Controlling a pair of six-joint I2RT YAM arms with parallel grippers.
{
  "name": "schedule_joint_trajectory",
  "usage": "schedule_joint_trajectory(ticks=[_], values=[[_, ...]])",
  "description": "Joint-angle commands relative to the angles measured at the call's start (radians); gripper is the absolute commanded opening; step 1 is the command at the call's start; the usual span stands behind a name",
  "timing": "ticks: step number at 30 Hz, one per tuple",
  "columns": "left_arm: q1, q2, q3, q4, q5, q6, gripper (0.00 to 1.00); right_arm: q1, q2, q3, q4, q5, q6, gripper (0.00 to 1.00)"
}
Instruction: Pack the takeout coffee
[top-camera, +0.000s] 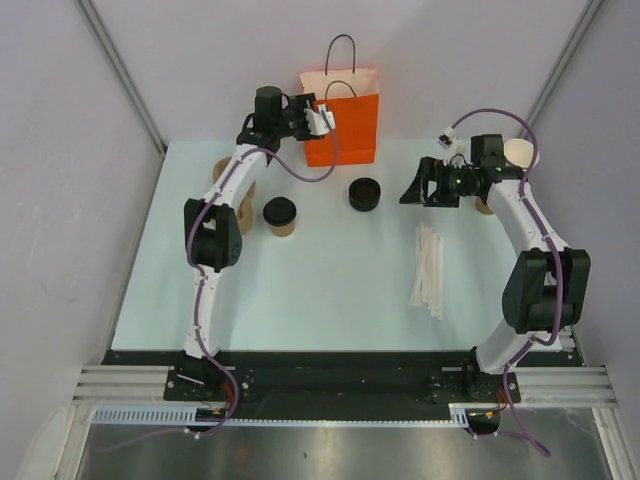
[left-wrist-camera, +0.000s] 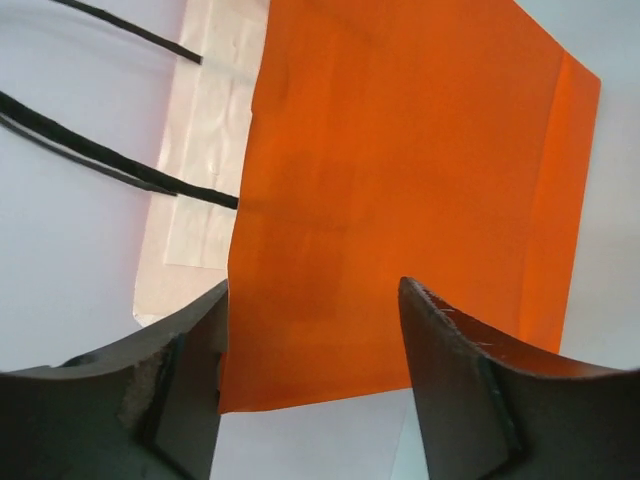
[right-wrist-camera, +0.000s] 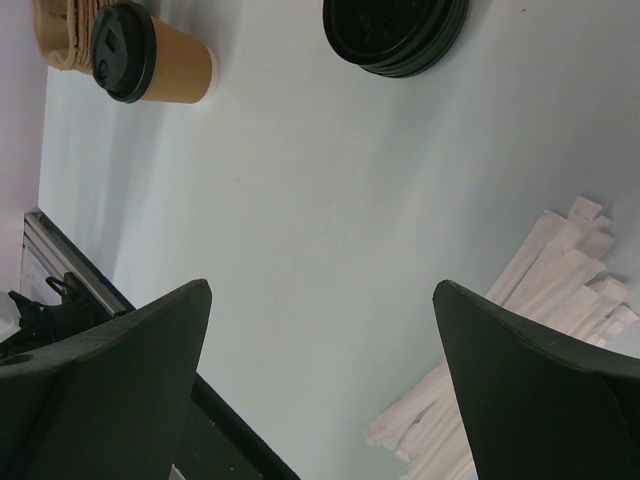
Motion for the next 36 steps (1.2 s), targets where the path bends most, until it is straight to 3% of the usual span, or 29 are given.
schedule_joint_trajectory(ticks=[1, 6, 7, 9, 10, 17, 22, 28, 36], values=[[-0.006, -0.114, -0.075, -0.009, 0.008, 0.033, 0.61, -0.006, -0.056, 0.018, 0.003, -0.003, -0.006, 1.0], [-0.006, -0.146, -0.103, -0.024, 0.0, 0.035, 0.33, -0.014, -0.059, 0.018, 0.008, -0.02, 0.006, 0.99], [-0.004, -0.146, -0.103, -0.02, -0.007, 0.028, 0.22, -0.014, -0.062, 0.018, 0.009, -0.018, 0.006, 0.99], [-0.004, -0.151, -0.103, 0.003, -0.03, 0.015, 0.13, -0.038, -0.065, 0.018, 0.006, -0.021, 0.006, 0.99], [-0.006, -0.153, -0.103, 0.014, -0.037, -0.007, 0.01, -0.046, -0.068, 0.018, 0.006, -0.023, 0.006, 0.98], [-0.004, -0.194, -0.101, 0.163, -0.107, -0.16, 0.0, -0.069, -0.088, 0.018, 0.015, -0.035, 0.01, 0.98], [-0.001, -0.324, -0.161, 0.273, -0.1, -0.294, 0.0, -0.087, -0.114, 0.018, 0.015, -0.043, 0.012, 0.98], [-0.018, -0.499, -0.224, 0.174, -0.046, -0.341, 0.0, -0.136, -0.151, 0.018, 0.015, -0.061, 0.021, 0.98], [-0.086, -0.867, -0.619, 0.029, 0.006, -0.277, 0.0, -0.19, -0.196, 0.024, -0.02, -0.096, 0.017, 0.98]])
